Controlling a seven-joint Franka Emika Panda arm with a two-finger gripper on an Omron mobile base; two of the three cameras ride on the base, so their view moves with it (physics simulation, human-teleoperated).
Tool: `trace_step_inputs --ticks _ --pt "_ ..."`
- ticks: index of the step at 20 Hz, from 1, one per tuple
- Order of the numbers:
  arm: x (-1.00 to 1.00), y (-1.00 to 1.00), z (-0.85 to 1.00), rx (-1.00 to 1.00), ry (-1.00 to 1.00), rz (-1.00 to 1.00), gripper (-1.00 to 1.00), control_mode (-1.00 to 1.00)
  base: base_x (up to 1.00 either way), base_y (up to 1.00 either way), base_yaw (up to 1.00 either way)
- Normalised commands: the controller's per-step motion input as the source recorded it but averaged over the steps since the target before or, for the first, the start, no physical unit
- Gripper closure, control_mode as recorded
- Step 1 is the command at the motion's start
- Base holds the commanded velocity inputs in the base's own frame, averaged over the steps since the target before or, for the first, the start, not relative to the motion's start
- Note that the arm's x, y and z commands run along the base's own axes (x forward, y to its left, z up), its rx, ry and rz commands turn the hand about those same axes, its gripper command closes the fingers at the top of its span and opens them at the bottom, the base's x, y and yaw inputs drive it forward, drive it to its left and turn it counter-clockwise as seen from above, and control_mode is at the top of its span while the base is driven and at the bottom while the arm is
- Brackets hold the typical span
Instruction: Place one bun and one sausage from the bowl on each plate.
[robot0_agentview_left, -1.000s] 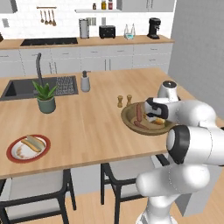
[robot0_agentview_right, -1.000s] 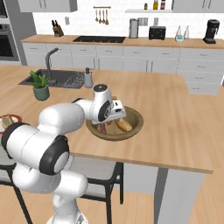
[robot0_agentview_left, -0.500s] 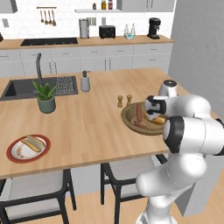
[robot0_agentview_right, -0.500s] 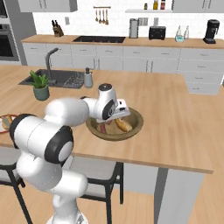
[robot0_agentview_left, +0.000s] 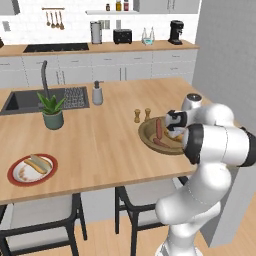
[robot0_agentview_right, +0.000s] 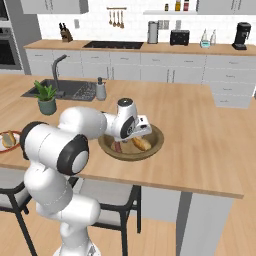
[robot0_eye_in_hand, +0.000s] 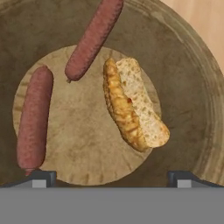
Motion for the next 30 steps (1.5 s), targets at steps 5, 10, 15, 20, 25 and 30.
trace_step_inputs --ticks 5,10,15,20,25,30 --pt "0.13 -0.01 -0.16 0.00 0.00 0.00 -1.00 -1.00 0.00 0.00 0.00" --pt "0.15 0.00 -0.19 0.00 0.00 0.00 -1.00 -1.00 0.00 0.00 0.00" --pt "0.14 0.00 -0.13 0.00 0.00 0.00 -1.00 -1.00 0.00 0.00 0.00" --pt "0.12 0.00 -0.04 0.00 0.00 0.00 -1.00 -1.00 0.00 0.00 0.00" --pt "0.11 0.00 -0.04 0.00 0.00 0.00 -1.00 -1.00 0.00 0.00 0.00" --pt "0.13 0.00 -0.06 0.00 0.00 0.00 -1.00 -1.00 0.00 0.00 0.00"
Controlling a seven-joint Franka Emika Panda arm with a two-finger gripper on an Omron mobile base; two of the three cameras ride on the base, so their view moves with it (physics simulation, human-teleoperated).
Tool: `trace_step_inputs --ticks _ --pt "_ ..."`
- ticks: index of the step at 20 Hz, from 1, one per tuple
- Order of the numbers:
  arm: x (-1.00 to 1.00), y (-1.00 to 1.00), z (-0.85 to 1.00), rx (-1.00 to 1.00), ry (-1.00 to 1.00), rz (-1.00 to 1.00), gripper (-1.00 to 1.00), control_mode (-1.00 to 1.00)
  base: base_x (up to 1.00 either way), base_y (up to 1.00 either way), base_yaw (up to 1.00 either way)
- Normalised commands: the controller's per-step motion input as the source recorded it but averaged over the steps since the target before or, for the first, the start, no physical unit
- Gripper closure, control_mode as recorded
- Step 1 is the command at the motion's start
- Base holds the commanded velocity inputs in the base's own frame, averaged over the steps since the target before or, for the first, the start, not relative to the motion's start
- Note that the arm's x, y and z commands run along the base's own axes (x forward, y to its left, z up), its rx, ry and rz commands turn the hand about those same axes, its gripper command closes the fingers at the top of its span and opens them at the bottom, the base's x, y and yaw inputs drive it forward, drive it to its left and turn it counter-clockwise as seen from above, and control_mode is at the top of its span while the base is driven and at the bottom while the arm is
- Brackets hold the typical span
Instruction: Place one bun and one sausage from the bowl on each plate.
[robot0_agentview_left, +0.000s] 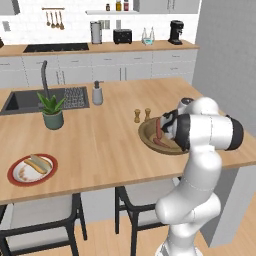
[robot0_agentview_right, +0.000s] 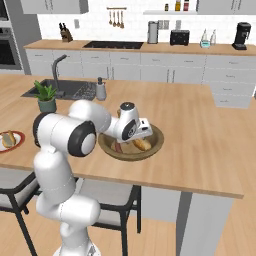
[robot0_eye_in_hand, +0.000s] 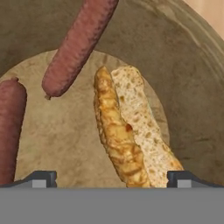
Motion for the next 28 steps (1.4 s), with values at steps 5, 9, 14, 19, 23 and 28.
trace_step_inputs --ticks 5,9,14,19,23,28 --pt "0.12 0.00 -0.05 0.00 0.00 0.00 -1.00 -1.00 0.00 0.00 0.00" --pt "0.11 -0.01 -0.07 0.00 0.00 0.00 -1.00 -1.00 0.00 0.00 0.00" --pt "0.04 -0.01 -0.07 0.00 0.00 0.00 -1.00 -1.00 0.00 0.00 0.00" --pt "0.00 0.00 -0.09 0.00 0.00 0.00 -1.00 -1.00 0.00 0.00 0.00" --pt "0.00 0.00 -0.07 0.00 0.00 0.00 -1.00 -1.00 0.00 0.00 0.00" --pt "0.00 0.00 -0.06 0.00 0.00 0.00 -1.00 -1.00 0.00 0.00 0.00"
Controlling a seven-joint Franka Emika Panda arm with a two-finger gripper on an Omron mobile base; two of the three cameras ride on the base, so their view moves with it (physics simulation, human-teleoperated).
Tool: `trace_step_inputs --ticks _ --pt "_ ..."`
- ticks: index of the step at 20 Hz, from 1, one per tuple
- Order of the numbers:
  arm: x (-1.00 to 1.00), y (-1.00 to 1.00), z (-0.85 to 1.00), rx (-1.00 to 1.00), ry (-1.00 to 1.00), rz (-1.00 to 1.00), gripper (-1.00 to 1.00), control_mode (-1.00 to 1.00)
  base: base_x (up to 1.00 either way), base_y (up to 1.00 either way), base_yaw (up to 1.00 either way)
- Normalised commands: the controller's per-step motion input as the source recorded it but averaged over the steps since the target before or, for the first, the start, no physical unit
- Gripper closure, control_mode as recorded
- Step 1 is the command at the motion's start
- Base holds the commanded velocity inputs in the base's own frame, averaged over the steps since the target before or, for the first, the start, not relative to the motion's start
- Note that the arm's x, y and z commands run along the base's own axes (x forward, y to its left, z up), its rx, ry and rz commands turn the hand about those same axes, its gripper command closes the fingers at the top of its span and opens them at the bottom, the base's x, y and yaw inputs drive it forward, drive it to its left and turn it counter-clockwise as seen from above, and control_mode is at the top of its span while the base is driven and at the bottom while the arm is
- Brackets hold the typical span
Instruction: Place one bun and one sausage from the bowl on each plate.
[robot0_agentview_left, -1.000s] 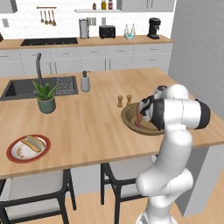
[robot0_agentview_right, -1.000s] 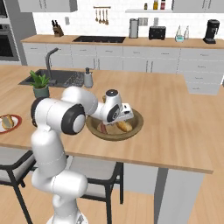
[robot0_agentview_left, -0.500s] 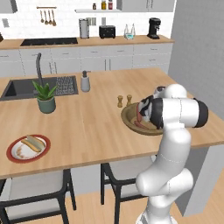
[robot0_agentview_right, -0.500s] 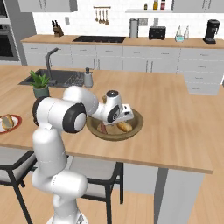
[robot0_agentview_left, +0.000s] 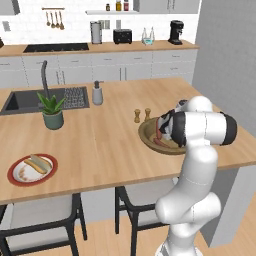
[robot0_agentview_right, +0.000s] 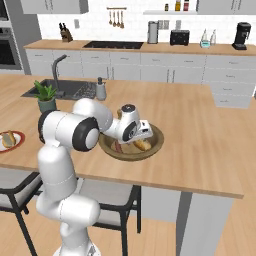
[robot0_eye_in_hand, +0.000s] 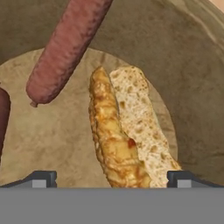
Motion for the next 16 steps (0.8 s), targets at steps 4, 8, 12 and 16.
trace_step_inputs --ticks 4,8,12,16 --pt "0.00 0.00 -0.05 0.00 0.00 0.00 -1.00 -1.00 0.00 0.00 0.00" --pt "0.00 0.00 -0.06 0.00 0.00 0.00 -1.00 -1.00 0.00 0.00 0.00" --pt "0.00 0.00 -0.07 0.00 0.00 0.00 -1.00 -1.00 0.00 0.00 0.00" --pt "0.00 0.00 -0.09 0.00 0.00 0.00 -1.00 -1.00 0.00 0.00 0.00"
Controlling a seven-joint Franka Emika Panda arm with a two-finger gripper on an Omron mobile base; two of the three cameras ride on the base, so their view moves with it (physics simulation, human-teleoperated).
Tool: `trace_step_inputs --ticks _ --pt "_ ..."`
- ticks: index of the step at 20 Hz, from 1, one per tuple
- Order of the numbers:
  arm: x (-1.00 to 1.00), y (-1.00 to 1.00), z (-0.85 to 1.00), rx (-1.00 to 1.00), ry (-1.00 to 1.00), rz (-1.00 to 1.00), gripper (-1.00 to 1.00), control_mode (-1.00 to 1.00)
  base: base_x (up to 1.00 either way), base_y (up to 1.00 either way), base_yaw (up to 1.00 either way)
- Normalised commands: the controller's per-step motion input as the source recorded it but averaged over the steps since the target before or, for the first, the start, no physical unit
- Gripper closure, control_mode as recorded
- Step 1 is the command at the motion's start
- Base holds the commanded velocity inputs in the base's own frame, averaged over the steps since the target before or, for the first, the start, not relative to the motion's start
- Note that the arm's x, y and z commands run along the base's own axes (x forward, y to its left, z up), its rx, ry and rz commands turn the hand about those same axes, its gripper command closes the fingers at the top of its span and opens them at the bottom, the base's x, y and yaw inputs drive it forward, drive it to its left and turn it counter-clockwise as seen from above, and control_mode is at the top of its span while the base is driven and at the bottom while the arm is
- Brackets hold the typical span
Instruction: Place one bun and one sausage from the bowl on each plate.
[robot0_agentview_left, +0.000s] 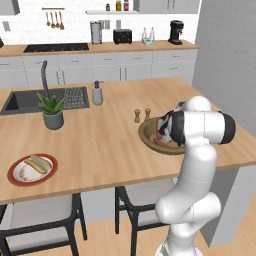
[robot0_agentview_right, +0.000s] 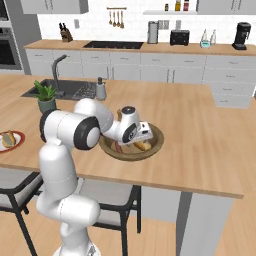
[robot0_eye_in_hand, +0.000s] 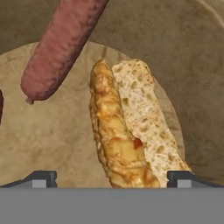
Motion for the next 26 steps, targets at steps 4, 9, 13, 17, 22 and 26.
trace_step_inputs --ticks 4,9,13,17,22,26 --pt "0.01 0.00 -0.09 0.00 0.00 0.00 -1.00 -1.00 0.00 0.00 0.00" --pt "0.01 0.00 -0.07 0.00 0.00 0.00 -1.00 -1.00 0.00 0.00 0.00" --pt "0.01 -0.01 -0.04 0.00 0.00 0.00 1.00 -1.00 0.00 0.00 0.00" --pt "0.03 -0.01 0.00 0.00 0.00 0.00 1.00 -1.00 0.00 0.00 0.00" --pt "0.00 -0.01 0.00 0.00 0.00 0.00 1.00 -1.00 0.00 0.00 0.00" --pt "0.00 0.00 0.00 0.00 0.00 0.00 1.00 -1.00 0.00 0.00 0.00"
